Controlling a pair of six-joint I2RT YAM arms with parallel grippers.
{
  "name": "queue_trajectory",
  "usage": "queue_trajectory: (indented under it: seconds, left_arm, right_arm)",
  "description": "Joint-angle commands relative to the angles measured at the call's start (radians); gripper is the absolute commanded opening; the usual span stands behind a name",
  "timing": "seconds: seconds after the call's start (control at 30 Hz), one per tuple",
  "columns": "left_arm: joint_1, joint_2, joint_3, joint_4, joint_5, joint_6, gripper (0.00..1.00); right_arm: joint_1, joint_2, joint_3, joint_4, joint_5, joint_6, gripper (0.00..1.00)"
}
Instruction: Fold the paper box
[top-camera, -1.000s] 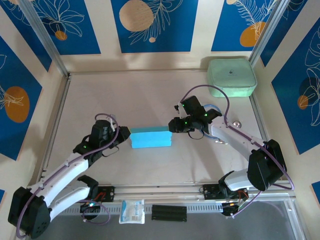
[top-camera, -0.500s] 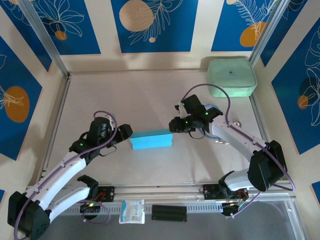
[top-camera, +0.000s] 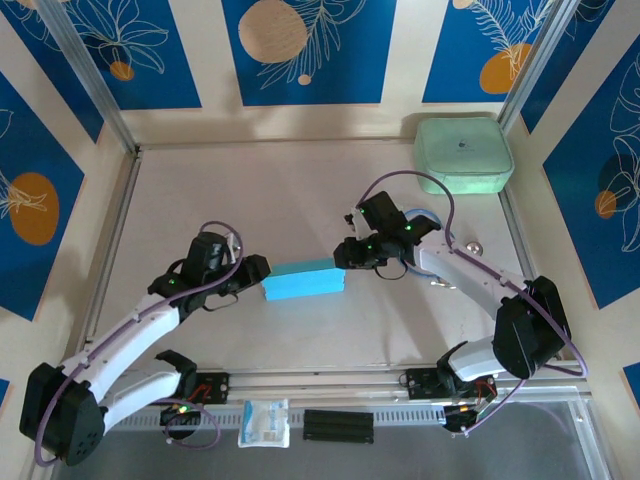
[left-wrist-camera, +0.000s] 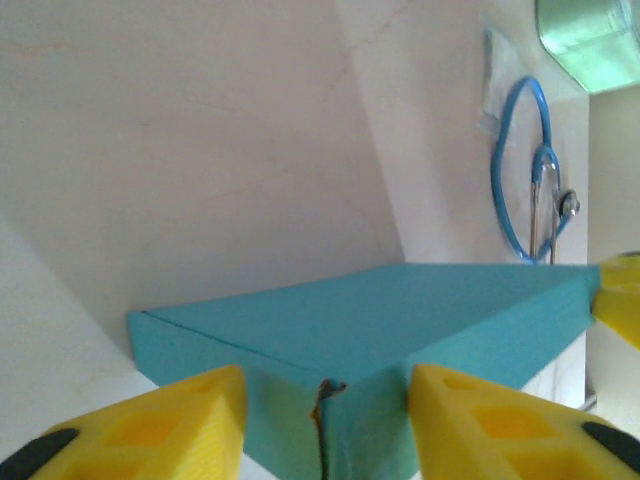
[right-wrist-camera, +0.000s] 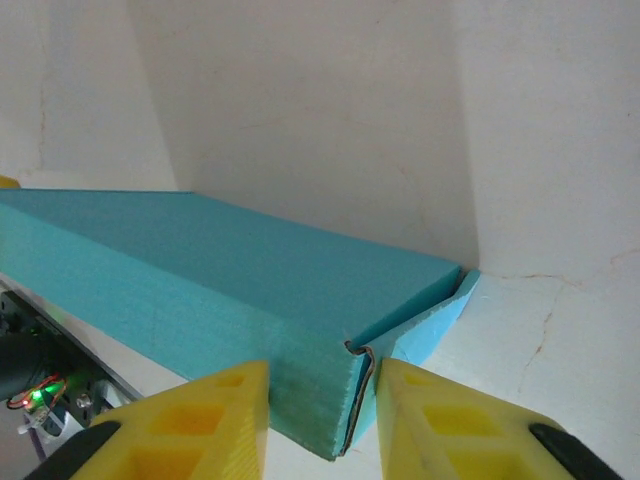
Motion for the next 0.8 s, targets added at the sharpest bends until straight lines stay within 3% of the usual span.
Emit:
queue_trajectory:
  seconds: [0.0,0.13,0.3,0.4,0.47,0.67,0.77]
  left_arm:
    - [-0.038,-0.059,-0.063,-0.066,0.069,-0.048,0.42]
    - [-0.136,-0.211,-0.139,-0.116,0.015,-0.135,0.46]
    - [-0.179,-0.32,-0.117,-0.278,-0.126,-0.085,0.74]
    - [-0.179,-0.276,-0.087,-0.325,-0.17,-0.04,0.83]
    - [-0.179,-0.205,-0.084,-0.328,-0.157,-0.022,0.86]
    - [-0.196,-0.032,-0.129,-0.129,-0.064,0.031,0.89]
    - [-0.202,0.048,-0.13,-0.027,-0.051,0.055,0.9]
  right_arm:
    - [0.081,-0.057,-0.07,-0.089,0.027,0.03,0.31]
    - [0.2,-0.182,-0.189,-0.131,0.09,0.129,0.32]
    - [0.207,-0.31,-0.231,-0.179,0.164,0.183,0.42]
    - [0.159,-0.328,-0.241,-0.134,0.159,0.196,0.63]
    - [0.125,-0.31,-0.264,-0.082,0.113,0.21,0.69]
    - [0.116,-0.194,-0.341,0.1,0.006,0.245,0.71]
    - [0.145,-0.092,-0.331,0.175,-0.024,0.257,0.65]
